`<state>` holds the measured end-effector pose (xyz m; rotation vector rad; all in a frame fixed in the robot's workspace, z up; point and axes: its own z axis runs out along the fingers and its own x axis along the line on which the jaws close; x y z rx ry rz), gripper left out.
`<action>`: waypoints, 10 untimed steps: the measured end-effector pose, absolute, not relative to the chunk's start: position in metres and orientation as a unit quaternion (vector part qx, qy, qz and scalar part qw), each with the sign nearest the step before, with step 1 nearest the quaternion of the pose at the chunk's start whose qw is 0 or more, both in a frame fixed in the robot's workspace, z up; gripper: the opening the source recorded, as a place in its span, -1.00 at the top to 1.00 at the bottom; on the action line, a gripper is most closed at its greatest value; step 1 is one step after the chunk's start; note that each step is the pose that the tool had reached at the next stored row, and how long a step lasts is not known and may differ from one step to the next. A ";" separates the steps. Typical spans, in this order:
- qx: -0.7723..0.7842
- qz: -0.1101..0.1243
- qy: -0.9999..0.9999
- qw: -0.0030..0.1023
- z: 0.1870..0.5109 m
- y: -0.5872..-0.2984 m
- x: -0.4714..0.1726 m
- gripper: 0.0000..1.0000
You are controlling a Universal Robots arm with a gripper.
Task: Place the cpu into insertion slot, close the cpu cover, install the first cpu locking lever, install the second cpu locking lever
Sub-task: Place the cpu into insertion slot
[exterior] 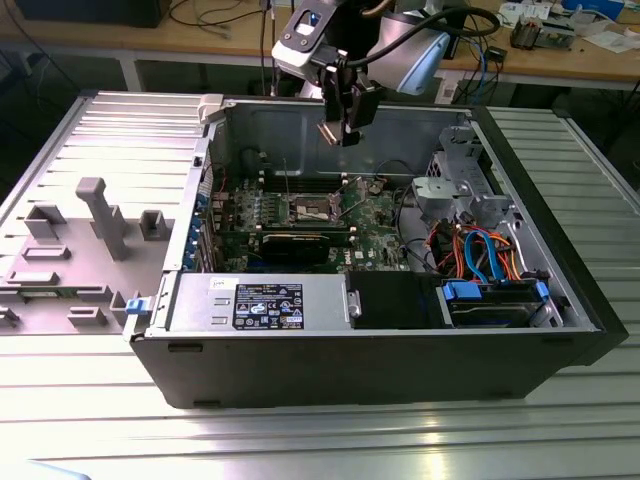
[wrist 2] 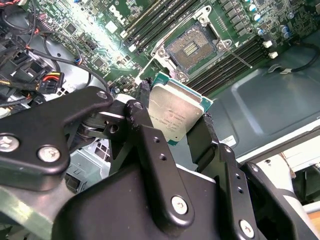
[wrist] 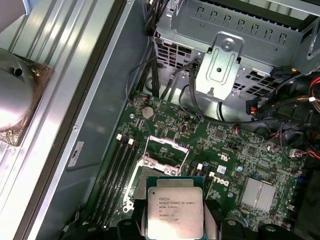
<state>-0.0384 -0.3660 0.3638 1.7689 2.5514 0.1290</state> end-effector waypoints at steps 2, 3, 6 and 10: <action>0.575 0.041 0.817 0.017 0.364 -0.366 -0.038 -0.08; 0.578 0.041 0.814 0.018 0.364 -0.366 -0.038 -0.08; 0.587 0.041 0.808 0.018 0.364 -0.366 -0.038 -0.08; 0.588 0.041 0.807 0.018 0.364 -0.366 -0.039 -0.08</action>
